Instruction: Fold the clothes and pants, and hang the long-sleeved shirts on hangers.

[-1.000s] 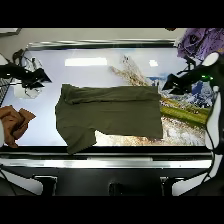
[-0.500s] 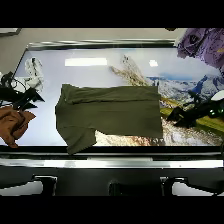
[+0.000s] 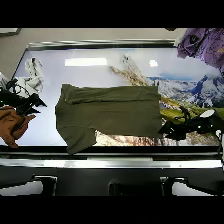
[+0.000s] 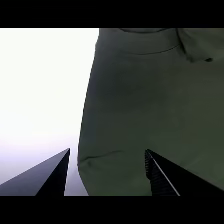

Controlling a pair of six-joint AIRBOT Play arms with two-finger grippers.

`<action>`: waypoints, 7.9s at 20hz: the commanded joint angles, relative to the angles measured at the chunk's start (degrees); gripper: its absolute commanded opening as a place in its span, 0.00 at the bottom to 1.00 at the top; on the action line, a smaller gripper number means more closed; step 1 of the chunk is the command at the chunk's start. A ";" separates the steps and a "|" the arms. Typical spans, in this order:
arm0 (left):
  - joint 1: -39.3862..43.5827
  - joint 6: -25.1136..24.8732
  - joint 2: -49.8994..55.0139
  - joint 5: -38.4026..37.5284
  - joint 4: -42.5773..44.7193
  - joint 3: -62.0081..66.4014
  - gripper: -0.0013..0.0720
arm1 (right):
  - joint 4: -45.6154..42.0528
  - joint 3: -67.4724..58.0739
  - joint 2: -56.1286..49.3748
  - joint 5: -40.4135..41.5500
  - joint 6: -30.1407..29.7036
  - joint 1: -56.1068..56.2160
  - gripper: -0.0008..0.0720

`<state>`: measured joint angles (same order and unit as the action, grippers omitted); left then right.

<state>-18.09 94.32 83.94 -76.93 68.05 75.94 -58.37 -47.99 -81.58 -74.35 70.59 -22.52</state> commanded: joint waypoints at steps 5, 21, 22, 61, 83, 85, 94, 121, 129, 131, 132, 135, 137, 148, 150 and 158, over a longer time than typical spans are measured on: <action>-0.22 3.32 0.63 -2.40 2.58 -0.39 0.77 | 7.58 5.46 -0.02 5.79 -3.78 -0.02 0.60; -6.58 -24.04 2.43 13.57 -20.74 -24.59 0.77 | 9.77 5.49 0.04 4.68 -2.12 -0.02 0.05; -6.40 -24.06 2.43 13.09 -20.70 -24.59 0.77 | 9.94 5.51 0.04 4.66 -2.14 -0.02 0.05; 3.82 -11.08 -14.08 5.90 -7.82 46.34 0.04 | -8.76 -73.99 13.92 -7.37 19.02 13.14 0.04; 6.71 -15.17 -3.15 5.73 -1.97 20.28 0.04 | -20.50 -65.61 -8.94 -17.00 28.44 13.14 0.05; 8.39 -16.22 6.82 10.78 -1.88 21.77 0.04 | -19.54 -65.61 -17.11 -11.78 27.74 13.14 0.05; 10.14 -16.39 32.92 21.49 -1.88 42.93 0.04 | -16.11 -65.61 -29.44 10.67 23.89 16.44 0.05; 9.51 -9.79 34.67 -7.15 3.34 40.81 0.88 | -18.60 -63.25 -33.92 -15.52 25.31 18.34 0.54; -4.20 -9.38 8.85 -5.38 -5.01 14.34 0.86 | -10.95 -53.79 -20.83 -16.65 15.21 8.81 0.54; -6.32 -11.02 -0.07 -0.13 -8.55 -2.84 0.86 | -9.22 -44.83 -16.55 -15.63 14.19 6.01 0.54; -6.82 -11.91 -4.07 2.73 -10.62 -11.13 0.86 | -9.16 -40.02 -14.08 -14.29 13.77 5.07 0.54; -6.82 -15.85 -11.43 8.39 -19.43 -29.57 0.86 | -9.33 -28.17 -7.65 -11.04 11.78 4.09 0.54; -6.51 -19.37 -12.35 8.96 -25.18 -36.68 0.86 | -8.04 -22.95 -4.81 -9.60 10.56 4.15 0.54; 3.26 -21.49 -8.37 12.52 -27.26 -41.81 0.86 | -7.65 -19.54 -3.19 -8.09 10.64 4.15 0.54; 3.89 -21.46 -7.37 12.96 -27.19 -41.81 0.86 | -7.65 -19.54 -3.19 -7.54 10.64 4.15 0.54; 3.87 -21.77 -7.08 13.77 -27.17 -41.81 0.05 | -8.17 -19.43 -3.50 -6.40 9.09 4.13 0.71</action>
<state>-14.26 72.77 76.77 -63.09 41.08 34.13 -66.15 -67.51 -84.86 -80.95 80.95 -18.35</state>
